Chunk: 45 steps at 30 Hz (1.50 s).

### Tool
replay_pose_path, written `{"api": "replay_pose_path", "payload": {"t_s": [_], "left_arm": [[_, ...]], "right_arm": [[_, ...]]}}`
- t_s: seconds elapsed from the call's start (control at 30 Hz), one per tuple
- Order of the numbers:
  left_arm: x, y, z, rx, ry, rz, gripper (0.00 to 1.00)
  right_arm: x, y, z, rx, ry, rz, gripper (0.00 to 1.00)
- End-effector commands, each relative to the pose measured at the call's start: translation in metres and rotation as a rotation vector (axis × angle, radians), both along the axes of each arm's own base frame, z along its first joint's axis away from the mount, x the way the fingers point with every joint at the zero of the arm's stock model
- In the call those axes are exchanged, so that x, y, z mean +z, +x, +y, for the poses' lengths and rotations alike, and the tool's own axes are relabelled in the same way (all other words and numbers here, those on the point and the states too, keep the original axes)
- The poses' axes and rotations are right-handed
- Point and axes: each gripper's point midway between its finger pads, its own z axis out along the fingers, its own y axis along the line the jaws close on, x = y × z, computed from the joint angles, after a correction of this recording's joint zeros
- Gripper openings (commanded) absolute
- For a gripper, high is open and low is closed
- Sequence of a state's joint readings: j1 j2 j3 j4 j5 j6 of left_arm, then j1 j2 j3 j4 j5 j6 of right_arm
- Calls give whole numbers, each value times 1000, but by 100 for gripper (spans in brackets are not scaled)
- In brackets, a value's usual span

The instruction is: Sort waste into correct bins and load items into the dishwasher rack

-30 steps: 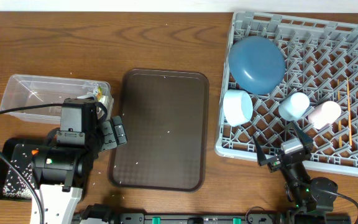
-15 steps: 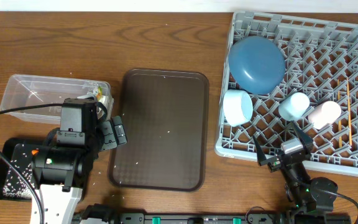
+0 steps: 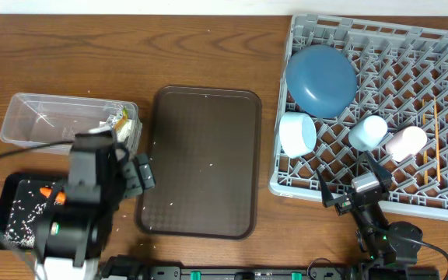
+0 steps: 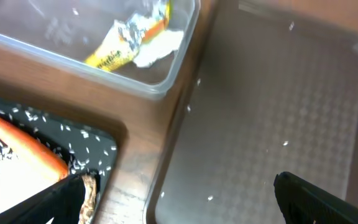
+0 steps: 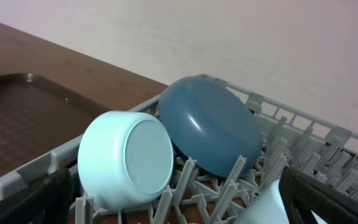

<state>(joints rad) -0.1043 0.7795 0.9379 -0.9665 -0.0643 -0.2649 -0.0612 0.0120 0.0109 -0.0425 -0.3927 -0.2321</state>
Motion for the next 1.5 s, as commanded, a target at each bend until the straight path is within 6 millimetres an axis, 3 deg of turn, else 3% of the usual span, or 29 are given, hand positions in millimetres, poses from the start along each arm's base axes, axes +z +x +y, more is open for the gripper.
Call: {"api": "replay_pose_path", "payload": {"t_s": [0.0,0.27,0.6,0.87,1.17,1.47], "left_arm": [[7,-6,7,4,31,-125,98],[30,-8,6,-85,114,-515,98],[15,-5,2,-121,137,-743,98],[-15,11,-1,-125,133,-769,98],[-68,25,-2,-128,133,-732,98],[-69,25,0,-120,139,-728,98]], "right_arm": [[-1,-1,5,24,-8,-5,99],[-1,-1,5,24,-8,-5,99],[-1,-1,5,24,-8,-5,99],[-1,-1,5,24,-8,-5,99],[-1,-1,5,24,-8,-5,99],[-1,-1,5,24,-8,-5,99]]}}
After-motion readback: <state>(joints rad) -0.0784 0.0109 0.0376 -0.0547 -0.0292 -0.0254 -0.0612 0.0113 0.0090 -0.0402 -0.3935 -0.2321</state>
